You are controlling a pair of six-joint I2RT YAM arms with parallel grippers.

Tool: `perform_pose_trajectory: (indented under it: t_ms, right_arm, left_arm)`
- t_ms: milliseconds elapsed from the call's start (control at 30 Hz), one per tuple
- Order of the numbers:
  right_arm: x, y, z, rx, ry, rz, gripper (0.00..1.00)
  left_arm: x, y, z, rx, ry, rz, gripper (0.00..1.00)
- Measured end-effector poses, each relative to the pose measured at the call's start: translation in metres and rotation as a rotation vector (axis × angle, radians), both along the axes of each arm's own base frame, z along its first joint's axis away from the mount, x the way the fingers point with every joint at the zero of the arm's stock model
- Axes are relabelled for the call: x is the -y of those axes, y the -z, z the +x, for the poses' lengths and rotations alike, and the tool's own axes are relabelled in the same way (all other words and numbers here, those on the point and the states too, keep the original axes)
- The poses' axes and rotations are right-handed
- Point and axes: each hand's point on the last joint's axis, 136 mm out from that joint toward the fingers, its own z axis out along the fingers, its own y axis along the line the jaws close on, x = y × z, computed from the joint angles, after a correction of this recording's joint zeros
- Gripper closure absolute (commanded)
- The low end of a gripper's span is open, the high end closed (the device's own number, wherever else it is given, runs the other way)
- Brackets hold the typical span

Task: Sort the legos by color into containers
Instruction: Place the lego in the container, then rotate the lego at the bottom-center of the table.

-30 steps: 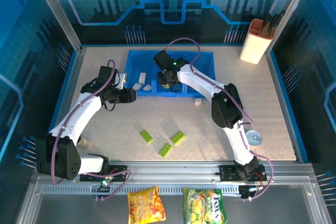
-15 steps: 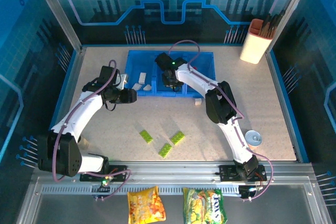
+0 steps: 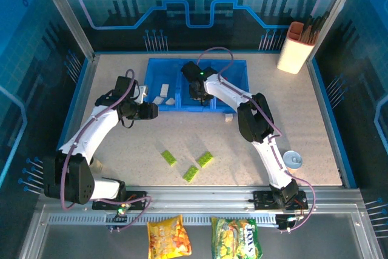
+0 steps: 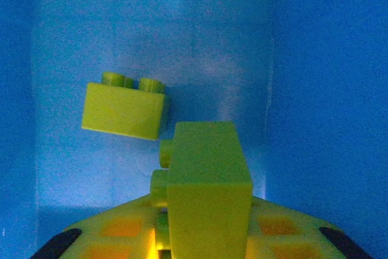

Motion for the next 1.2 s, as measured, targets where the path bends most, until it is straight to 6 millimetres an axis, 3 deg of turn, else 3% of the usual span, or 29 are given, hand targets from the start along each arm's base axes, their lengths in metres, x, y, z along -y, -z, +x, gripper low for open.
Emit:
perform_pose_trajectory:
  t_ms: [433,633,867,1200]
  right_arm:
    - [0.003,-0.008,-0.005,0.020,-0.004,0.013,0.59]
    - [0.001,-0.047,-0.016,0.072,-0.036,0.032,0.59]
    - [-0.006,-0.093,-0.049,0.129,-0.098,0.075,0.58]
    - [0.017,-0.098,-0.115,0.106,-0.153,0.091,0.59]
  left_arm:
    - [0.000,-0.001,0.000,0.001,0.000,0.000,0.44]
    - [0.000,0.001,-0.001,-0.006,0.000,0.001,0.44]
    - [0.003,0.008,-0.005,-0.039,0.010,0.012,0.42]
    - [0.042,0.021,-0.028,-0.137,0.094,0.111,0.37]
